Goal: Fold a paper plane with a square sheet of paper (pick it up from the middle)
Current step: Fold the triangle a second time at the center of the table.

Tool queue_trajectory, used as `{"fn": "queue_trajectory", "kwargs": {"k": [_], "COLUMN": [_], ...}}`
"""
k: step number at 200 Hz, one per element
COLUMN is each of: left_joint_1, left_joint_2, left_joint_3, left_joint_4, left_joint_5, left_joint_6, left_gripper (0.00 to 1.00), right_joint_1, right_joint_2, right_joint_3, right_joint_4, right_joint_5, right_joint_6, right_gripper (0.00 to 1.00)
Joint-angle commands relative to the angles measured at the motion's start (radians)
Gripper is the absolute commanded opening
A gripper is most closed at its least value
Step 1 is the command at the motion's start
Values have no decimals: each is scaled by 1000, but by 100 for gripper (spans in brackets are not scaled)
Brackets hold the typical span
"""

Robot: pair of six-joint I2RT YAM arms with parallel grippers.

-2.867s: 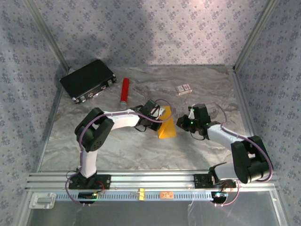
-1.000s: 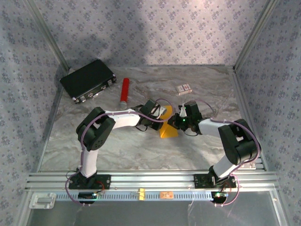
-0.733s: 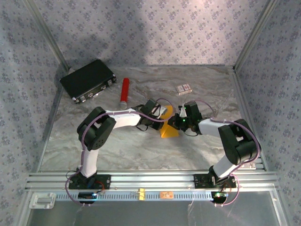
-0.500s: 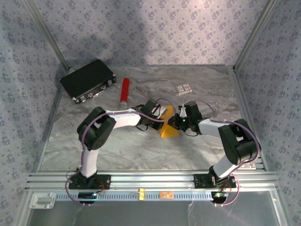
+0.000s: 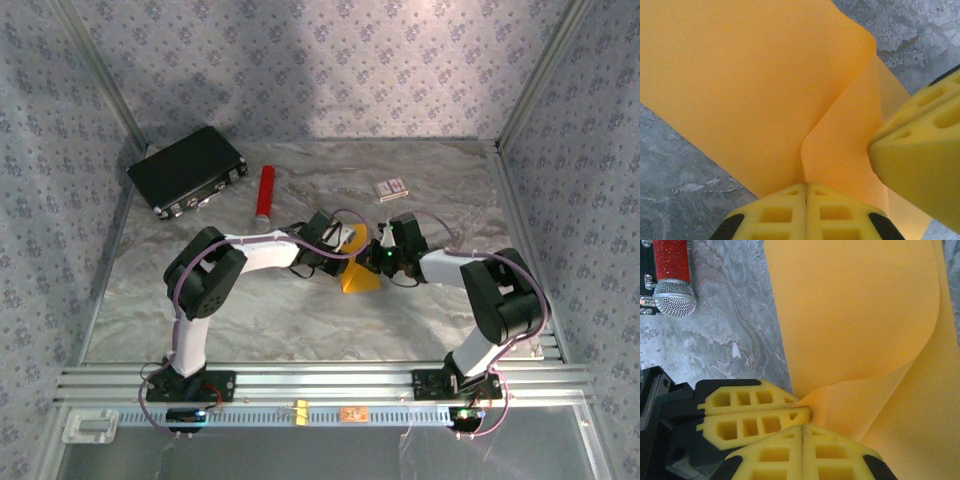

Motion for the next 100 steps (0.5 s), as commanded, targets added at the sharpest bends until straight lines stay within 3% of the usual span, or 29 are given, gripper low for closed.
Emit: {"fn": "queue_trajectory", "kwargs": {"k": [1, 100], "left_joint_1": [-1, -1], "left_joint_2": [49, 58], "left_joint_3": [-14, -8], "left_joint_4": [-63, -68], "left_joint_5": [5, 14], "left_joint_6": [11, 17], "left_gripper": [6, 6], "right_joint_1": [4, -5], "right_joint_2": [23, 61], "right_joint_3": [29, -1], "right_joint_4": [9, -5], "right_joint_5": [5, 58], "right_joint_6": [16, 14], "right_gripper": [3, 3]}}
